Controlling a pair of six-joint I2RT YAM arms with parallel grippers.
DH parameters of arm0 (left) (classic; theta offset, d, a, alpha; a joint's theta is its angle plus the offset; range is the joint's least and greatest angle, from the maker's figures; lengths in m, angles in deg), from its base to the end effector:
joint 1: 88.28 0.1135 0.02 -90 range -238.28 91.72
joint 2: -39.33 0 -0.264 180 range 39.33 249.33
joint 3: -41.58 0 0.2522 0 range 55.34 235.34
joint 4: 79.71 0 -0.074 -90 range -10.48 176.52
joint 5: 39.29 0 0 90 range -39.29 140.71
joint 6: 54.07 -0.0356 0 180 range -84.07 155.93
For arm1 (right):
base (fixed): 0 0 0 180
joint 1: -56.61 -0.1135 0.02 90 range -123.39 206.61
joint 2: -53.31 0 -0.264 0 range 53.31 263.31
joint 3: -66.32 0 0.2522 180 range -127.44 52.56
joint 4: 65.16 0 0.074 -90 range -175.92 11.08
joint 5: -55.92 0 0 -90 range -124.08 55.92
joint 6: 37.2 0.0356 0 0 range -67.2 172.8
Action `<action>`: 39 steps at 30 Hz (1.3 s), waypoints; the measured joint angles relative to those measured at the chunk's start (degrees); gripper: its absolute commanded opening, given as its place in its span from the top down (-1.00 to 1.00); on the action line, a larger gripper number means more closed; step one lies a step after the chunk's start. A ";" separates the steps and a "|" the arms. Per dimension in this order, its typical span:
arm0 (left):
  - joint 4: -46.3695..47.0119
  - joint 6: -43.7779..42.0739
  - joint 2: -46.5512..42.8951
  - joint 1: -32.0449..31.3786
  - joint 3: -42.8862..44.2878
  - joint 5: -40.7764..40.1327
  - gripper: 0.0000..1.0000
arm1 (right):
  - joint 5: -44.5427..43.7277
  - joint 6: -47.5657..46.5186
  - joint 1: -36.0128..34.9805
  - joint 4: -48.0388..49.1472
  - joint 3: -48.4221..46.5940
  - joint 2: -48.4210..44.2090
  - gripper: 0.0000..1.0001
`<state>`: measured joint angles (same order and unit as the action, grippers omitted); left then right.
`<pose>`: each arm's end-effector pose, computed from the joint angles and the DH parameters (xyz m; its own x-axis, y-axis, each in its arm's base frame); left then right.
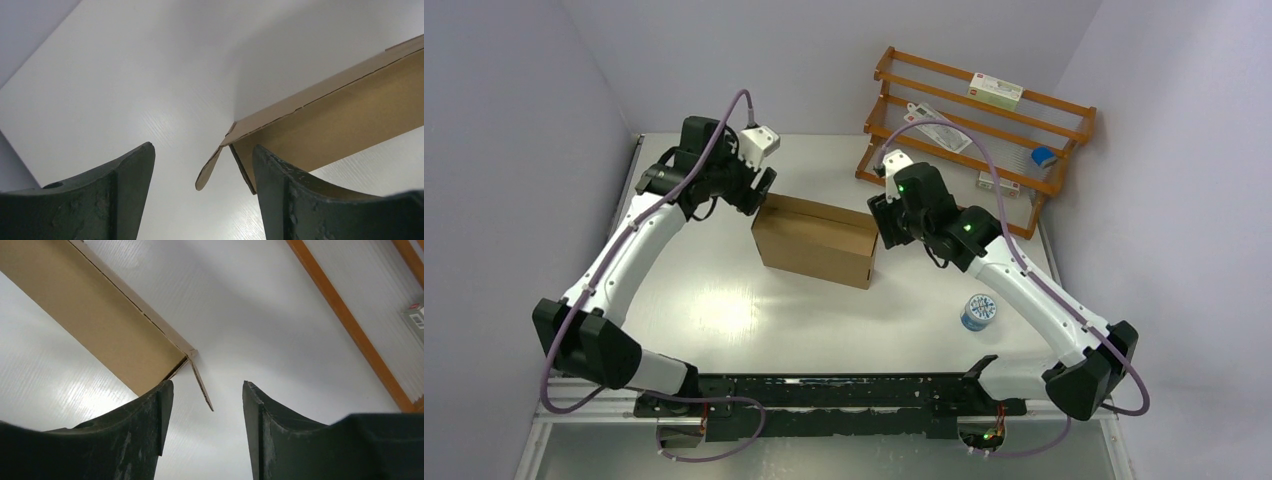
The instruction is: Fold the paper box
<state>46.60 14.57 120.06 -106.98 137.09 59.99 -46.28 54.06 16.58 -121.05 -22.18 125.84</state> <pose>0.2882 -0.1036 0.3698 -0.3955 0.5134 -0.7616 0.6221 0.7598 0.1891 0.2090 0.1657 0.3649 -0.5023 -0.3939 -0.7697 -0.4936 0.8615 -0.1187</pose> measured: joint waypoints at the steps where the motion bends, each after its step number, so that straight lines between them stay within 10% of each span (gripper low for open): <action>1: -0.33 -0.35 0.68 0.24 0.31 0.63 -0.48 | 0.28 0.00 0.42 0.07 0.22 0.00 -0.05; 33: -4.46 -1.90 2.86 6.14 1.11 11.82 0.57 | 5.44 0.07 2.45 2.29 1.90 1.55 0.96; 39: -4.04 -0.87 2.38 6.14 0.90 13.75 0.48 | 6.25 0.07 2.47 2.29 1.90 1.53 1.00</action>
<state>42.56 13.69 122.44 -100.84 137.99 73.74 -40.03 54.12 19.05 -118.76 -20.28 127.37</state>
